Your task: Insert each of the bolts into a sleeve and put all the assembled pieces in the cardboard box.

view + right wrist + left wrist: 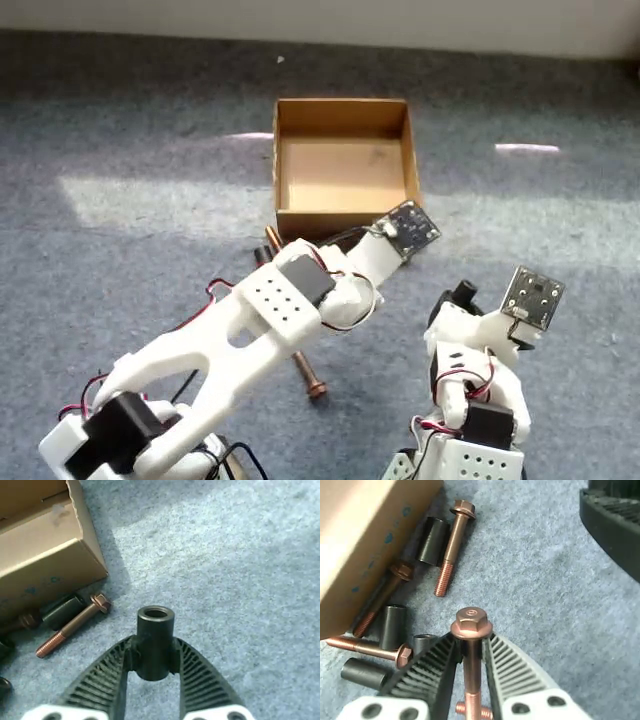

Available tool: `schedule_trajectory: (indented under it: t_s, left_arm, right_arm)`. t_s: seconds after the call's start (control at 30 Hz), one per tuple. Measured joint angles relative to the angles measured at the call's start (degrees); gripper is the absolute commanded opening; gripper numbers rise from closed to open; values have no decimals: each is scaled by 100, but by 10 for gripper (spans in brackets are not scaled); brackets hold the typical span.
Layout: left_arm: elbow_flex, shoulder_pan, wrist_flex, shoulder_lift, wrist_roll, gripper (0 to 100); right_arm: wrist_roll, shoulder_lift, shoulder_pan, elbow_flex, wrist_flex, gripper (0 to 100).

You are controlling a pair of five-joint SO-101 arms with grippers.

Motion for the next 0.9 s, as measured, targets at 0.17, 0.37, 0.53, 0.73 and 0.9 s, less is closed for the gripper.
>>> schedule_trajectory:
  t_s: [0.17, 0.37, 0.53, 0.73, 0.9]
  left_arm:
    - [44, -202, -9, -448, 457, 6]
    - [422, -536, -62, -1240, 712, 5]
    - [1160, -580, -492, -2224, 747, 5]
    - [2031, -844, -1187, -3341, 765, 5]
    - [2462, -1064, -1574, -4062, 774, 5]
  right_arm:
    - [0, 0, 0, 0, 0, 5]
    - [0, 0, -105, 0, 0, 5]
    - [0, 0, -325, 0, 0, 5]
    - [0, 0, -589, 0, 0, 5]
    - [0, 0, -949, 0, 0, 5]
